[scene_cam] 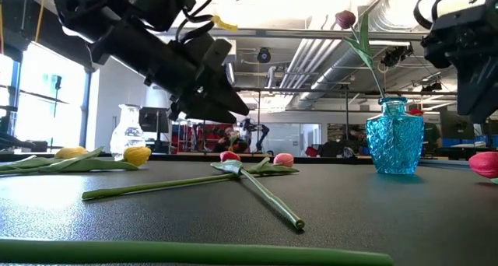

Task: Sort flowers into vase by color
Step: Put the right yellow flower into the blue vase

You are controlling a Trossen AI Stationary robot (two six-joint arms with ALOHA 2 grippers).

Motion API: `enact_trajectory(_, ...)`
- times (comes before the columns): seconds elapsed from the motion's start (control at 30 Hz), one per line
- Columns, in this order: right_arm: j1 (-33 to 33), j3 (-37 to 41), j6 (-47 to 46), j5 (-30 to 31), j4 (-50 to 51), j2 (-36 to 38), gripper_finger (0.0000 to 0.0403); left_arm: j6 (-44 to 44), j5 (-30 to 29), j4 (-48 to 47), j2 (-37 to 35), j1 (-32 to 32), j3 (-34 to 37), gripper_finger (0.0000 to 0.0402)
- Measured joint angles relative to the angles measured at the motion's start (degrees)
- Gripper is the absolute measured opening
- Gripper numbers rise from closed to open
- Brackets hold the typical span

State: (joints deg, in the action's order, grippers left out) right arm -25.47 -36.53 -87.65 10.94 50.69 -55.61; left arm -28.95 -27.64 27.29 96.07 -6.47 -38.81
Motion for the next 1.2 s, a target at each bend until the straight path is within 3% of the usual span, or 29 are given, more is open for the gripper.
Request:
enact_trajectory(0.2, -0.20, 0.00, 0.84, 0.56, -7.72, 0.01, 0.0122, 2.21, 0.00, 0.19, 0.00, 1.16, 0.00, 0.0184)
enact_trajectory(0.33, -1.62, 0.00, 0.55, 4.12, -12.00, -0.80, 0.0122, 2.21, 0.19, -0.05, 0.00, 1.34, 0.00, 0.0184)
enact_trajectory(0.63, -4.32, 0.00, -2.03, 10.16, -20.02, -9.24, 0.0122, -0.37, 3.51, -5.10, 2.00, -2.83, 0.00, 0.0184)
enact_trajectory(0.93, -6.31, -0.02, -0.38, 13.06, -29.55, -17.57, 0.0122, -11.30, 3.08, -34.22, -4.74, -4.65, -0.06, 0.0184)
enact_trajectory(1.07, -7.59, -0.02, -0.35, 16.95, -32.37, -20.25, 0.0122, -15.27, 3.03, -46.33, -8.94, -4.43, -0.09, 0.0184)
enact_trajectory(1.2, -9.19, -0.04, -0.35, 23.03, -36.91, -22.58, 0.0122, -17.65, 3.00, -52.24, -10.91, -4.72, -0.09, 0.0184)
